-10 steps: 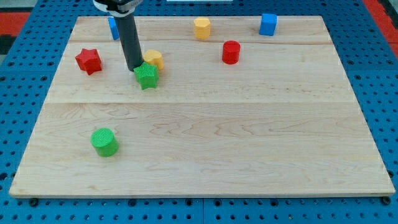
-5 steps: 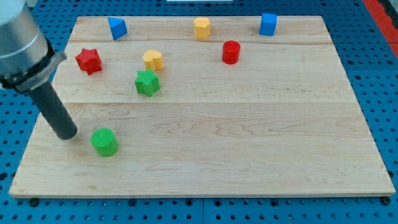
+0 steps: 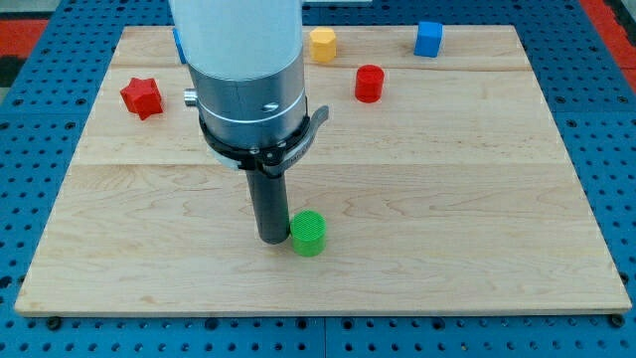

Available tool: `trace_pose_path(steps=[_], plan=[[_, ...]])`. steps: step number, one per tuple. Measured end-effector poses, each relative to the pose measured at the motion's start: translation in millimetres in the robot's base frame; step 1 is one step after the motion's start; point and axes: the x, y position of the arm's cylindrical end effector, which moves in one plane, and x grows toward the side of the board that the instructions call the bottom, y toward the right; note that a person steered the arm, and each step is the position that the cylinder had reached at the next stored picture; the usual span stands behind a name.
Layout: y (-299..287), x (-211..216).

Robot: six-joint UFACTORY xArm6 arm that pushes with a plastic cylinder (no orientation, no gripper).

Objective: Slide the green circle towards the center right of the board

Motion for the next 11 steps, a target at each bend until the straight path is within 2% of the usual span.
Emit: trace_pose_path(steps=[1,4,5,7,8,9,10,11], plan=[[19,13],[118,13],[170,6],[222,-54],[229,-26],[195,-4],[165,-20],[160,-40]])
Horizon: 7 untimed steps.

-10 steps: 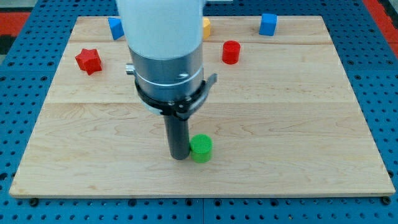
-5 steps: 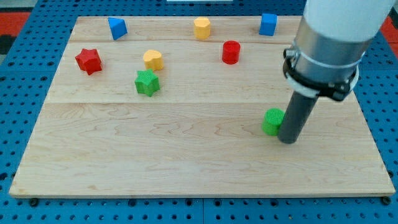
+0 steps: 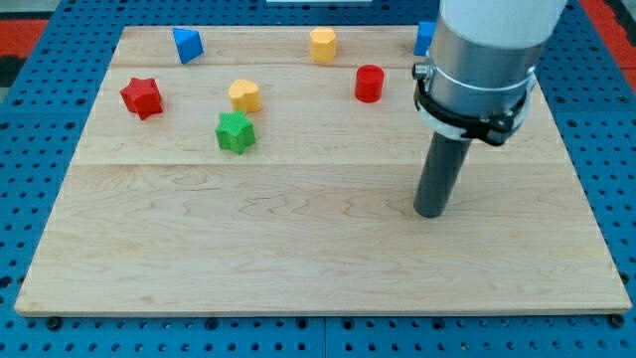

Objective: Slide the green circle towards the center right of the board

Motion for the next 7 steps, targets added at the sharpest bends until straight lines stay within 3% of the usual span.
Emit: trace_pose_path(steps=[2,5,7], plan=[[8,-57],[56,-77],[43,-86]])
